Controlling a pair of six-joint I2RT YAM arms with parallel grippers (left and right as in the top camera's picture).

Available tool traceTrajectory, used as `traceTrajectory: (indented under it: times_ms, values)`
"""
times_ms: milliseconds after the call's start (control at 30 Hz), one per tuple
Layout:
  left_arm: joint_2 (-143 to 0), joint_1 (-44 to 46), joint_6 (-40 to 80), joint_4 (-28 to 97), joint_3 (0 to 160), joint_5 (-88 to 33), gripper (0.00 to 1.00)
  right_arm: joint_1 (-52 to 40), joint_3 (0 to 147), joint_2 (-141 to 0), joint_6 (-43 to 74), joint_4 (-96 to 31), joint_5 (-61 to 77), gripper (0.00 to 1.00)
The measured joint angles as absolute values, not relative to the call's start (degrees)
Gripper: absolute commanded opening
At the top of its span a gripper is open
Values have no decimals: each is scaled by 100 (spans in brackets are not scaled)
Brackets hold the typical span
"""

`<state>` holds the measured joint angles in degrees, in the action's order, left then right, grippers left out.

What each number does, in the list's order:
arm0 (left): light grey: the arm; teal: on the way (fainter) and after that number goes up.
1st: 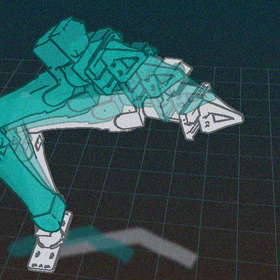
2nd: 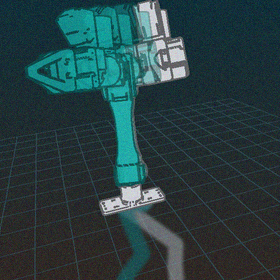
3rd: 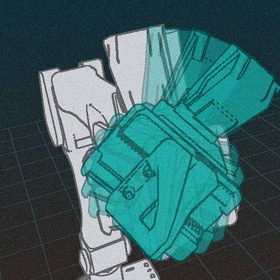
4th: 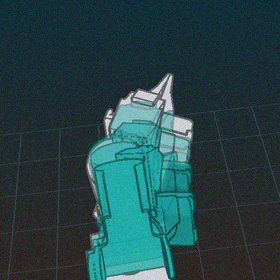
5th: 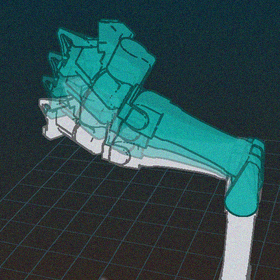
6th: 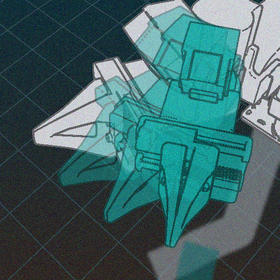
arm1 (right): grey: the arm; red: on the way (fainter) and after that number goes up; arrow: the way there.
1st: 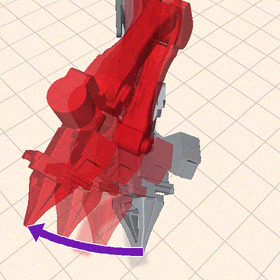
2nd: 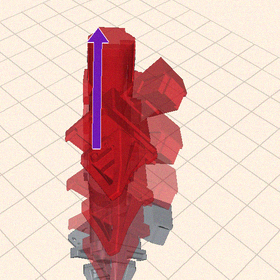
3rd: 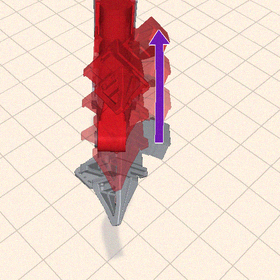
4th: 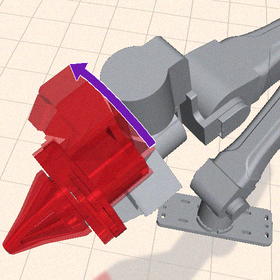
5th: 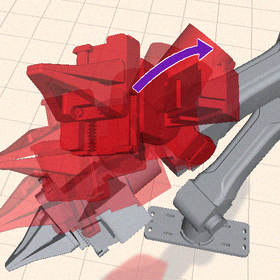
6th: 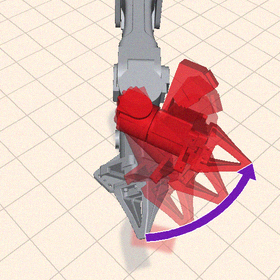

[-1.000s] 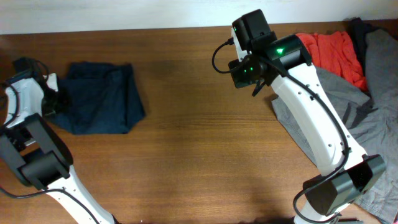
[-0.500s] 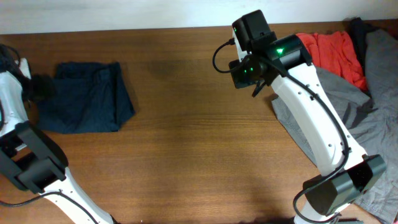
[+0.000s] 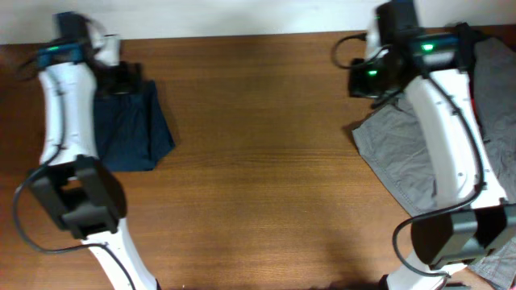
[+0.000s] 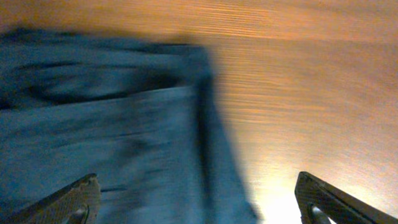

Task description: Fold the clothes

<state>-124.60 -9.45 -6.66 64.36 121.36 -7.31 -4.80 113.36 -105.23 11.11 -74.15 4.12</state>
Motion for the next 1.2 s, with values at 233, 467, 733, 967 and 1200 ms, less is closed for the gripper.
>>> traceTrajectory:
  times_ms: [233,467,733,967,1200]
  values:
    - [-12460,-32,-685,6473,12130,-753,79,257,11336,-10523,1020,-7977,521,50]
    - [-12460,102,-633,5996,11467,-840,76,329,11336,-10523,860,-8106,561,50]
    - [-12680,102,-615,5594,10475,-1291,75,329,11336,-10523,832,-8108,572,47]
    - [-12921,89,-585,5621,10123,-963,64,329,11336,-10523,829,-8123,572,47]
    - [-12978,-261,-333,5911,10084,-336,62,329,11336,-10523,810,-8147,572,47]
